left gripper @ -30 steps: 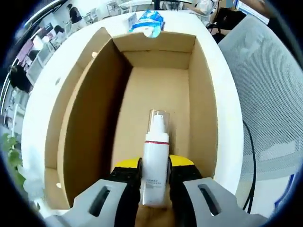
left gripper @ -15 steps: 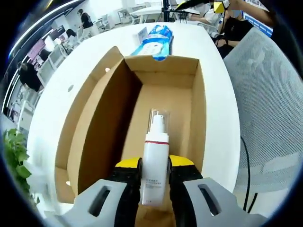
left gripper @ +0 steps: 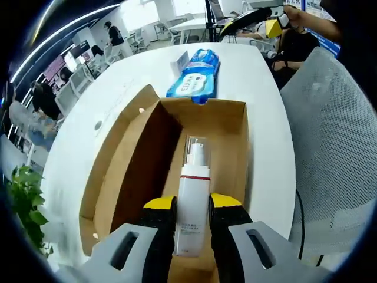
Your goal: Operate the shoe box by opening the lid, removing the specified soft item, and placing it in the target area until the item is outside and the box remains undamaged.
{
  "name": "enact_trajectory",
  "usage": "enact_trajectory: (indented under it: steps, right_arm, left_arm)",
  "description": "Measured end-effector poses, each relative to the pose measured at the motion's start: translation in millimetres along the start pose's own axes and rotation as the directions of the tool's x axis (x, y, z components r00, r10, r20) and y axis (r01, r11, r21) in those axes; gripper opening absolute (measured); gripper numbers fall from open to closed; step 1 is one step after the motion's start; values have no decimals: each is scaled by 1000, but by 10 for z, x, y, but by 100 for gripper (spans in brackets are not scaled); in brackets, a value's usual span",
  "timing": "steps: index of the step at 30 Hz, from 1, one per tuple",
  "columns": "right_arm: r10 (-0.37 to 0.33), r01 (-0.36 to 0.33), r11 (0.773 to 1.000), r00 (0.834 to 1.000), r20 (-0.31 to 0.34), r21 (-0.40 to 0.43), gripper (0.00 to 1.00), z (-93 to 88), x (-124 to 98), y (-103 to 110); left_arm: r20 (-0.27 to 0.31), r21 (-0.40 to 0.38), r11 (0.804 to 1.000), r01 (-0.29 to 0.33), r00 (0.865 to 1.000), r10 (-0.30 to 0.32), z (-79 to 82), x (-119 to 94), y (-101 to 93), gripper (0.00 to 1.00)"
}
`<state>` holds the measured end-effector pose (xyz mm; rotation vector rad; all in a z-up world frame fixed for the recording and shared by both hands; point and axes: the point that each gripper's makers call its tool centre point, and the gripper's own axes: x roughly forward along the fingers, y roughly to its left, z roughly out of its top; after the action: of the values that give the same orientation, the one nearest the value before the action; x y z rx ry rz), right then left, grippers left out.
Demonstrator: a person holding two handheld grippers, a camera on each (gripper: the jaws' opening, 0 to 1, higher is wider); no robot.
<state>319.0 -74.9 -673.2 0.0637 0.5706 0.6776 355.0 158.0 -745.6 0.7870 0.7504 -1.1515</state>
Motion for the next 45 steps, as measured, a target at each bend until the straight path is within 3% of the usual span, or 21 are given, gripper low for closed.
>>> enact_trajectory:
  steps: [17, 30, 41, 45]
  right_arm:
    - [50, -50, 997, 999, 9, 59, 71, 36, 185, 283]
    - [80, -81, 991, 997, 20, 105, 57, 68, 306, 399]
    - [180, -191, 957, 981, 68, 220, 41, 174, 442, 610]
    - [210, -222, 941, 975, 76, 255, 36, 188, 494, 669]
  left_arm:
    - [103, 65, 997, -31, 994, 24, 512, -11, -116, 20]
    - [175, 123, 991, -54, 984, 31, 829, 11, -179, 20]
    - [234, 197, 978, -64, 972, 16, 1005, 25, -288, 20]
    - [278, 219, 974, -63, 961, -1, 1103, 4, -350, 20]
